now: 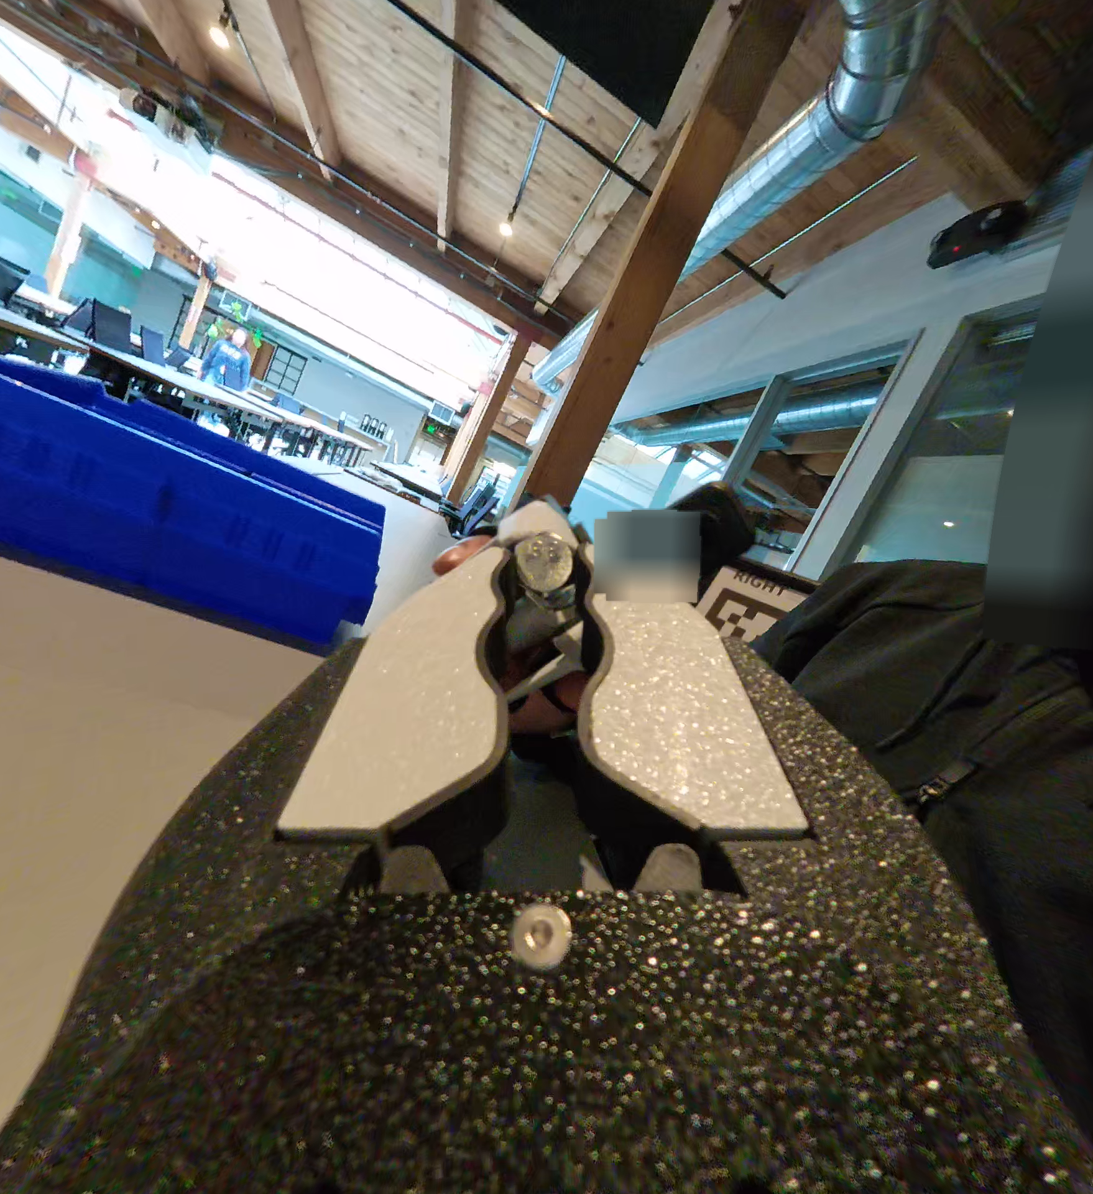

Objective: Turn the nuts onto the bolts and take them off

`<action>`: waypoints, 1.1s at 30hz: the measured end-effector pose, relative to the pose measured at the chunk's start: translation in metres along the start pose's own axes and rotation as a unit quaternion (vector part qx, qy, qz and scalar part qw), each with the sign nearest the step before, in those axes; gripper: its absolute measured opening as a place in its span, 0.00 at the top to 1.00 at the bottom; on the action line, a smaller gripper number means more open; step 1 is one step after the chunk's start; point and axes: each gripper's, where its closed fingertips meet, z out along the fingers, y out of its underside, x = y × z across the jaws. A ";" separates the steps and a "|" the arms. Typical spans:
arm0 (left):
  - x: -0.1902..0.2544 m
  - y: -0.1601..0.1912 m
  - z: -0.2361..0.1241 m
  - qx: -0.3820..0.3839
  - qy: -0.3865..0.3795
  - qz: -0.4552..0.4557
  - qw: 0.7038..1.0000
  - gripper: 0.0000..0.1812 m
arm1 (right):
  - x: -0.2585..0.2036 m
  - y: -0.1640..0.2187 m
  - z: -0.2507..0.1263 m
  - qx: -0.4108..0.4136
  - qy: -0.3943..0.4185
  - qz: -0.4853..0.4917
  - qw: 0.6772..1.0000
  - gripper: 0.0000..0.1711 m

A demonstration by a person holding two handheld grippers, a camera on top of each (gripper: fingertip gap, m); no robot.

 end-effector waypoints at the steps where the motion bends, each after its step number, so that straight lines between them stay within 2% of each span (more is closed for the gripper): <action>1: 0.002 -0.002 0.000 0.007 0.005 0.003 1.000 0.91 | 0.001 0.000 0.001 0.004 -0.006 0.035 0.999 0.78; 4: 0.006 -0.008 -0.002 0.023 0.013 0.013 1.000 0.91 | 0.002 -0.004 0.002 0.027 -0.036 0.140 0.989 0.75; 9: 0.007 -0.009 -0.002 0.020 0.003 0.038 0.999 0.91 | 0.001 -0.008 0.004 0.059 -0.084 0.270 0.957 0.77; 14: 0.007 -0.010 -0.003 0.023 0.001 0.040 0.999 0.91 | -0.002 -0.009 0.005 0.062 -0.099 0.300 0.947 0.79; 19: 0.005 -0.004 0.001 -0.005 -0.022 0.072 0.997 0.91 | -0.006 -0.009 0.008 0.057 -0.106 0.308 0.944 0.84; 22: 0.006 -0.002 0.003 -0.016 -0.027 0.092 0.995 0.91 | -0.005 -0.008 0.007 0.052 -0.095 0.292 0.950 0.89; 25: 0.004 -0.001 0.003 -0.016 -0.024 0.070 0.997 0.91 | -0.003 -0.006 0.006 0.041 -0.076 0.248 0.965 0.89; 30: -0.002 0.003 0.001 -0.009 -0.003 -0.009 1.000 0.91 | -0.002 0.001 0.007 -0.006 -0.010 0.078 0.997 0.89; 33: -0.003 0.004 0.000 -0.009 0.006 -0.028 1.000 0.91 | -0.002 0.003 0.006 -0.027 0.025 -0.027 0.999 0.89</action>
